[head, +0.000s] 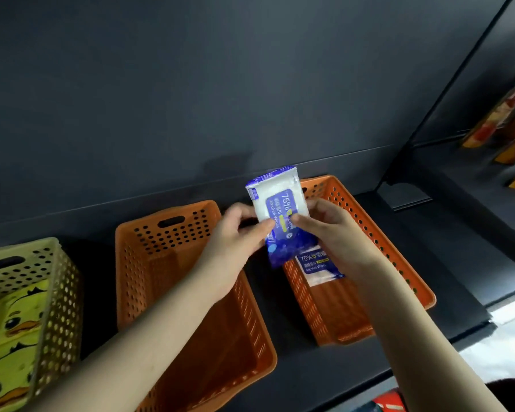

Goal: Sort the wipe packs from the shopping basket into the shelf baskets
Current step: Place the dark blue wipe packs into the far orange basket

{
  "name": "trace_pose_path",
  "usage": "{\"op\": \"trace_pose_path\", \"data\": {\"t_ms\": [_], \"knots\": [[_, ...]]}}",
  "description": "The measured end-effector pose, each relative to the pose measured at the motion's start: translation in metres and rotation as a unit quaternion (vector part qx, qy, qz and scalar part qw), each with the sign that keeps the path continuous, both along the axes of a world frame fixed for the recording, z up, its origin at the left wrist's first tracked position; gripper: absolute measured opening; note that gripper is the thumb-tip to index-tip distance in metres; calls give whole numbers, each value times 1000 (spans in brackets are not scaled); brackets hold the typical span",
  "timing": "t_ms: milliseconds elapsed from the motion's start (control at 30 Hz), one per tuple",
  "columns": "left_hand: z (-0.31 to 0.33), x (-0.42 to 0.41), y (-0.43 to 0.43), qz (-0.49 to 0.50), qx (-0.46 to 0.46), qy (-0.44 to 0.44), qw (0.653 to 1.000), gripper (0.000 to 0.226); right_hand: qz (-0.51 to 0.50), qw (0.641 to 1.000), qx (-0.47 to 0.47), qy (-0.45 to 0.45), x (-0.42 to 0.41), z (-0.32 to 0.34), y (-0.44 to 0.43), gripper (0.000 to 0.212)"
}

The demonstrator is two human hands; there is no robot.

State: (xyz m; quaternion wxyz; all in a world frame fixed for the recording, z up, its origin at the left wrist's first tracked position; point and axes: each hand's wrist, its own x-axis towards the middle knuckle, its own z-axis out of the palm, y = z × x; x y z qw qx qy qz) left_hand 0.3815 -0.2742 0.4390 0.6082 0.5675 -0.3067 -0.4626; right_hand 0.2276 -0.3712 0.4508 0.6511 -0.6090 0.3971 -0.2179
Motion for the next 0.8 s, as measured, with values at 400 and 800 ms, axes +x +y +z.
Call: {"op": "trace_pose_path", "data": {"t_ms": [400,800], "knots": [[-28,-1,-15,-193,99,-610,762,98,196,850,-264,412,-51,-2,-71,32],[-27,1,-18,-216,124,-643,725,94,245,830,-281,415,-25,-51,-76,26]]}}
